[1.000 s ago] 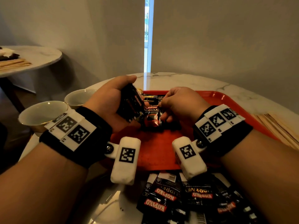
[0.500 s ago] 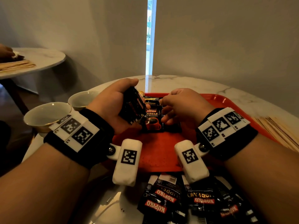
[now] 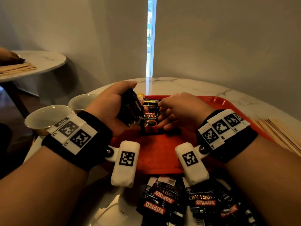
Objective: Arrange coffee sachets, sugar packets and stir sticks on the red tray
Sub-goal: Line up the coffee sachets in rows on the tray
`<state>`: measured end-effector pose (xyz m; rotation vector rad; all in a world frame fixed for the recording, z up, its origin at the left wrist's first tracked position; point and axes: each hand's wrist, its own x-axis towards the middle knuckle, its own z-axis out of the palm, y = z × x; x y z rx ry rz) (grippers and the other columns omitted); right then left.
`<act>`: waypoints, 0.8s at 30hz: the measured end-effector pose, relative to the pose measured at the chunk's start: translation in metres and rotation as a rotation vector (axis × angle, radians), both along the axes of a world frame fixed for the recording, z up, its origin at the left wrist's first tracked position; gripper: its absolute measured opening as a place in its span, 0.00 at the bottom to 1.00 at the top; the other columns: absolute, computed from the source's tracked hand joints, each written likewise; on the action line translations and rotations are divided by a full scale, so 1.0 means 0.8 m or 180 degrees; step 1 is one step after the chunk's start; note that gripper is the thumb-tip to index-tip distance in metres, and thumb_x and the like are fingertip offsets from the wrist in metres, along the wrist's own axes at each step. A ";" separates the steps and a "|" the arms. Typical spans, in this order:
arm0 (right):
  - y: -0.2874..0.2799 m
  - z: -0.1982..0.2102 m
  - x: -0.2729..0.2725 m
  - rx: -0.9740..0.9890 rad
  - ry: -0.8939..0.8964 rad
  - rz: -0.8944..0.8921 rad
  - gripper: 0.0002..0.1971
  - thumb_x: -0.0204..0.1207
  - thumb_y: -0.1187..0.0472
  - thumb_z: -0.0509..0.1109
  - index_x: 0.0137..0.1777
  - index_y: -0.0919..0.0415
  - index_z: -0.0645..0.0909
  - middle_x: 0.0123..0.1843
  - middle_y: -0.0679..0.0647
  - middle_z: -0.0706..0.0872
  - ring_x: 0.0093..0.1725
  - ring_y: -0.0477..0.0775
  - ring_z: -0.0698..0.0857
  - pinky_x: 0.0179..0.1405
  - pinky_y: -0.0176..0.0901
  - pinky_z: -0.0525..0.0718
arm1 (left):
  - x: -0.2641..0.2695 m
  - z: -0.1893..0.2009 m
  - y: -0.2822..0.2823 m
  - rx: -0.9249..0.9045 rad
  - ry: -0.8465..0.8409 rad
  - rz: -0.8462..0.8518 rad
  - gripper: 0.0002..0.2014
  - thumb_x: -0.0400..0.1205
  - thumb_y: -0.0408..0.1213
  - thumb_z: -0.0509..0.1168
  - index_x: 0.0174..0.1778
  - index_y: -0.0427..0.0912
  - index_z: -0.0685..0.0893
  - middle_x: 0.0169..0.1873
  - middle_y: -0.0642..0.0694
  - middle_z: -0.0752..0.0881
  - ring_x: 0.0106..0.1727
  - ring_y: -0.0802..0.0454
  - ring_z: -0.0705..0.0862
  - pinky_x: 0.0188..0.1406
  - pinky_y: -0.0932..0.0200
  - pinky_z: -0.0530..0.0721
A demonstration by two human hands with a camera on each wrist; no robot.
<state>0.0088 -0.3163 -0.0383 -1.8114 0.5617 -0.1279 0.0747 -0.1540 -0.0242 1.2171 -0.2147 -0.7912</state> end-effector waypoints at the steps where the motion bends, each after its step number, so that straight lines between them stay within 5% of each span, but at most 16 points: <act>1: -0.002 0.001 -0.001 -0.0024 -0.0058 -0.0002 0.10 0.84 0.63 0.64 0.53 0.72 0.79 0.40 0.66 0.88 0.32 0.62 0.90 0.28 0.46 0.87 | 0.002 0.002 0.001 -0.0020 -0.0005 0.0052 0.17 0.83 0.50 0.64 0.49 0.36 0.81 0.35 0.40 0.84 0.34 0.46 0.86 0.43 0.51 0.86; 8: -0.026 0.026 -0.012 -0.0326 -0.1035 0.0341 0.05 0.80 0.69 0.69 0.45 0.60 0.85 0.32 0.54 0.84 0.29 0.50 0.79 0.24 0.41 0.72 | 0.012 0.008 0.009 -0.0356 0.0160 -0.0056 0.24 0.84 0.50 0.61 0.65 0.33 0.81 0.50 0.38 0.85 0.44 0.44 0.89 0.45 0.38 0.89; 14: -0.028 0.040 -0.022 -0.0639 -0.1303 0.1166 0.17 0.65 0.64 0.76 0.49 0.42 0.91 0.51 0.52 0.85 0.48 0.48 0.85 0.48 0.45 0.86 | 0.006 0.000 0.004 -0.0762 0.0308 -0.0312 0.20 0.83 0.44 0.59 0.62 0.34 0.83 0.53 0.36 0.85 0.47 0.42 0.87 0.61 0.47 0.82; 17: -0.023 0.043 -0.026 -0.0904 -0.1208 0.1525 0.25 0.60 0.59 0.82 0.56 0.33 0.88 0.59 0.46 0.83 0.57 0.48 0.84 0.60 0.51 0.86 | 0.003 -0.003 0.003 -0.0933 0.0307 -0.0414 0.18 0.83 0.41 0.57 0.65 0.36 0.79 0.47 0.37 0.86 0.42 0.44 0.87 0.46 0.51 0.88; 20: -0.019 0.042 -0.027 -0.1201 -0.1134 0.1581 0.27 0.59 0.56 0.84 0.55 0.28 0.88 0.57 0.30 0.86 0.64 0.47 0.81 0.64 0.53 0.83 | 0.002 -0.004 0.002 -0.0955 0.0288 -0.0398 0.17 0.83 0.40 0.56 0.64 0.36 0.77 0.42 0.38 0.86 0.37 0.44 0.87 0.33 0.55 0.88; 24: -0.020 0.043 -0.027 -0.1338 -0.1257 0.1468 0.24 0.61 0.56 0.85 0.54 0.30 0.89 0.55 0.31 0.87 0.60 0.40 0.83 0.56 0.40 0.81 | 0.001 -0.005 0.000 -0.0942 0.0208 -0.0388 0.18 0.81 0.41 0.60 0.64 0.37 0.78 0.48 0.37 0.86 0.47 0.43 0.85 0.52 0.50 0.84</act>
